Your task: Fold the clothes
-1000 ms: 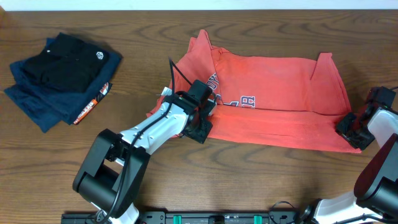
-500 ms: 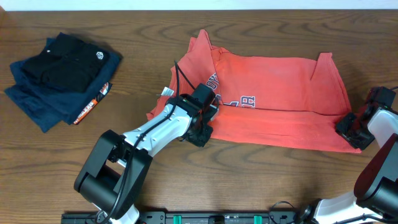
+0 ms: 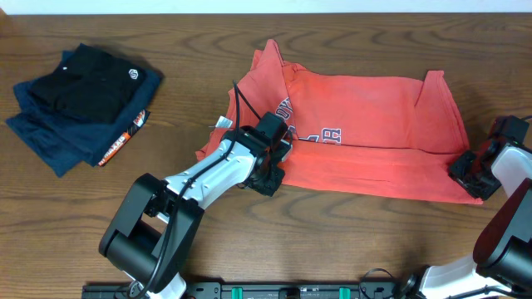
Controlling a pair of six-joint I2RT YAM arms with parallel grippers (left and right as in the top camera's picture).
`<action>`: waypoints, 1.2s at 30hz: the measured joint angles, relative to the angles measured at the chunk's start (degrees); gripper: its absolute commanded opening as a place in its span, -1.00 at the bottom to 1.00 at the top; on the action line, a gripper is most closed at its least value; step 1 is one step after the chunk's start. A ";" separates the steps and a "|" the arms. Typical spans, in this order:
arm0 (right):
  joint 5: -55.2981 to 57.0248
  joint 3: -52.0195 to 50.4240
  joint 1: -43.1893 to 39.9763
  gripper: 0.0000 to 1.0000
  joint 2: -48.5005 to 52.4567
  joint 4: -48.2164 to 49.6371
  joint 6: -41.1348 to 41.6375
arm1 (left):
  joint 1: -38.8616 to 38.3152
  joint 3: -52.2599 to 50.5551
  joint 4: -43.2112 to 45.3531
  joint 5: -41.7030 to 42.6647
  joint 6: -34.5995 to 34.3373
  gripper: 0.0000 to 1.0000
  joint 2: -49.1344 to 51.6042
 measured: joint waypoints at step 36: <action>0.00 0.00 0.00 -0.30 0.00 -0.04 -0.02 | 3.80 14.93 6.51 0.85 -0.94 0.03 -1.22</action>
